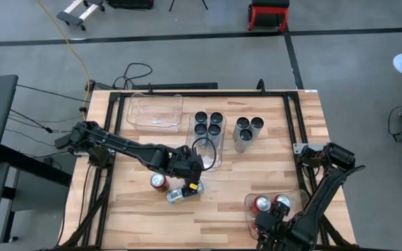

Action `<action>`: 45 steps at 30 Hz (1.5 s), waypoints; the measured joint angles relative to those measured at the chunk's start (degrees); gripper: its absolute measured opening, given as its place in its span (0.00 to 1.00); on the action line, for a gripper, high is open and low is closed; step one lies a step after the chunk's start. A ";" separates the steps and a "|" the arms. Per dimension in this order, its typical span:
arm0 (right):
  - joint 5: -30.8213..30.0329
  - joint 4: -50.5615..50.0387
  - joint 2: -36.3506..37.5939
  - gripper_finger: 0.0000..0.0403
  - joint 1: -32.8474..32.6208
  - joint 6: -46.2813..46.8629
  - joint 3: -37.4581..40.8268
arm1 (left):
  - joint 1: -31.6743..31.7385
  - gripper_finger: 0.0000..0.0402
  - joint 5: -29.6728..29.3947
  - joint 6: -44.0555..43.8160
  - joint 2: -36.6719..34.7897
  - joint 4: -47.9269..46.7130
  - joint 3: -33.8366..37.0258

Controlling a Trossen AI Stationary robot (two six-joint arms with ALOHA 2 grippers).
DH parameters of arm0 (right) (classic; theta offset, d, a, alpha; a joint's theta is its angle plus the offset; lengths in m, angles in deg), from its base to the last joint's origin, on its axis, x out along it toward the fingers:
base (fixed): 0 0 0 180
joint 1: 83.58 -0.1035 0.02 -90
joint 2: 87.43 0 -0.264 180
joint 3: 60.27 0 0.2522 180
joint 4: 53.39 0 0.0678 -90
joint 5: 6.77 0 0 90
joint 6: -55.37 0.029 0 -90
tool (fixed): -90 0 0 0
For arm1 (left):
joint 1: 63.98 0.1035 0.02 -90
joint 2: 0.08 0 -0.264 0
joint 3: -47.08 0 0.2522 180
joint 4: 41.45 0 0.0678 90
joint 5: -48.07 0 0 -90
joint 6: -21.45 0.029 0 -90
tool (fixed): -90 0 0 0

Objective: Sort soda cans
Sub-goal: Put the red soda can into the bottom transparent bin

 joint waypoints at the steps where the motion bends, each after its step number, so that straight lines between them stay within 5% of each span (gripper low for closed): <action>1: 0.00 0.02 0.00 0.88 0.00 0.02 0.00 | -0.02 0.92 0.00 -0.02 0.00 0.00 0.00; 16: -2.78 -6.67 0.02 0.88 -0.24 -0.39 -6.93 | -0.02 0.92 -0.02 0.11 0.00 -0.03 -0.02; 33: -3.19 -4.41 -0.46 0.88 -0.94 -0.78 -2.54 | 0.20 0.92 0.01 -0.11 0.00 0.81 -0.04; 45: -6.57 -8.61 -0.33 0.91 -0.85 -3.46 -9.12 | 0.24 0.92 5.23 -1.32 0.00 0.83 -0.04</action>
